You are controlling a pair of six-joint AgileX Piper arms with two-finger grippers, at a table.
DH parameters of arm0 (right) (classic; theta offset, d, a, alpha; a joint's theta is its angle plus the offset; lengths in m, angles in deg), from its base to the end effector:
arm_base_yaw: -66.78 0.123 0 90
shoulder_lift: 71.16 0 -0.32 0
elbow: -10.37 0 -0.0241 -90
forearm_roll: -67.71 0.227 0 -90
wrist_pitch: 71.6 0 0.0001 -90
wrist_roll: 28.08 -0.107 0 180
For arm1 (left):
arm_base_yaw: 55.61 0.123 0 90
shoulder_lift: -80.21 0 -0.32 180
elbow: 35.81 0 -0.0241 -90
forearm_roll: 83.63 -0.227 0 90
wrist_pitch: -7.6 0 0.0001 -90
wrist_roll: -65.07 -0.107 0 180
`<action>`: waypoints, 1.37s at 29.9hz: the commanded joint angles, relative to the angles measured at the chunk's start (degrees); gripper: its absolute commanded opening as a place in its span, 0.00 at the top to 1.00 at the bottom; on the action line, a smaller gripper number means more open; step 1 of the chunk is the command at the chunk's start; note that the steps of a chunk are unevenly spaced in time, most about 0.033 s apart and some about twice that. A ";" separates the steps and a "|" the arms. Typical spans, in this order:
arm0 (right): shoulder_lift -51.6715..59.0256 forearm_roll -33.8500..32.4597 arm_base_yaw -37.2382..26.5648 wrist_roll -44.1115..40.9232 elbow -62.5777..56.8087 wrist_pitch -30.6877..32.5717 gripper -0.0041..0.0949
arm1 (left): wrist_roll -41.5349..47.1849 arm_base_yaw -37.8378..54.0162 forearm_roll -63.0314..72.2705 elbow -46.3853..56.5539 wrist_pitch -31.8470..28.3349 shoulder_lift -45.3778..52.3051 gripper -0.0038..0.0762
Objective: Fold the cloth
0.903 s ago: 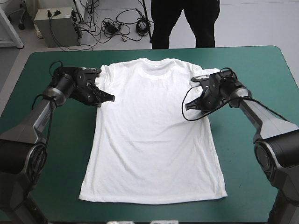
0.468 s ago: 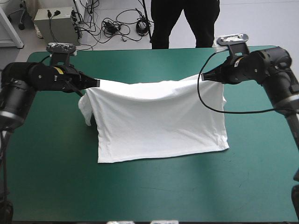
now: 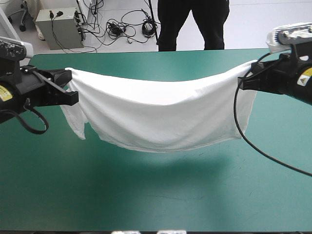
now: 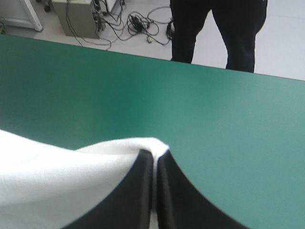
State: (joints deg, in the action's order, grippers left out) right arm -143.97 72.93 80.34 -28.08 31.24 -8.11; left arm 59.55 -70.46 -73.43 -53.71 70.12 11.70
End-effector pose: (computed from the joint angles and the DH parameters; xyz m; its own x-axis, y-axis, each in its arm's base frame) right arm 0.1590 0.0473 0.5419 -0.4281 -0.0615 -0.9017 -0.2880 0.9549 0.0716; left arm 0.1313 -0.0522 0.5425 -0.3685 0.1115 -0.9229 0.3982 0.9160 -0.0483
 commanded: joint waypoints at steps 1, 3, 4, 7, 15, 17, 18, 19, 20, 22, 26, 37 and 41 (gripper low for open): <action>4.05 0.80 -0.34 0.00 1.79 -3.66 0.98 | -0.16 -1.19 2.22 -1.62 -3.71 3.02 0.96; 5.05 1.08 -0.34 0.00 1.79 -3.66 0.98 | -0.30 -1.19 3.50 -1.62 -3.71 3.61 0.96; 5.39 1.08 -0.34 0.00 1.79 -3.66 0.98 | -0.30 -1.19 3.85 -1.62 -3.71 3.88 0.96; 5.50 1.08 -0.34 0.00 1.79 -3.66 0.98 | -0.30 -1.19 4.88 -1.62 -5.27 3.88 0.96; -0.87 -0.88 -0.34 0.00 1.79 -9.48 0.98 | -0.30 -1.19 5.51 -1.62 -16.64 -2.52 0.96; -3.71 -0.88 -0.34 0.00 1.90 -11.78 0.98 | -0.30 -1.19 5.51 -1.62 -20.67 -5.65 0.96; -5.42 -0.88 -0.34 0.00 2.21 -12.97 0.98 | -0.30 -1.19 5.51 -1.62 -23.11 -7.23 0.96; -7.36 -1.32 -0.34 0.00 3.06 -13.68 0.98 | -0.30 -1.19 5.51 -1.62 -25.76 -8.82 0.96; -9.44 -2.17 -0.34 0.00 4.42 -14.26 0.98 | -0.30 -1.07 5.64 -1.73 -27.93 -10.00 0.96; -13.54 -4.03 -0.34 0.00 8.36 -15.15 0.98 | -0.30 -1.07 5.64 -3.22 -31.76 -13.28 0.96; -22.20 -4.63 -1.01 0.00 19.89 -15.70 0.98 | -1.68 -1.07 5.51 -11.11 -32.10 -19.99 0.96; -32.75 -1.77 -7.00 1.01 23.87 -13.37 0.98 | -1.85 -0.97 -0.21 -23.18 -17.44 -33.19 0.96; -35.14 -1.63 -7.37 2.93 19.36 -9.71 0.98 | -0.97 -0.97 -3.14 -23.18 -5.37 -38.48 0.96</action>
State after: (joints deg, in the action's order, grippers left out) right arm -180.59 70.98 73.50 -26.80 52.25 -17.08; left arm 57.78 -71.46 -75.58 -75.08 60.13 -26.07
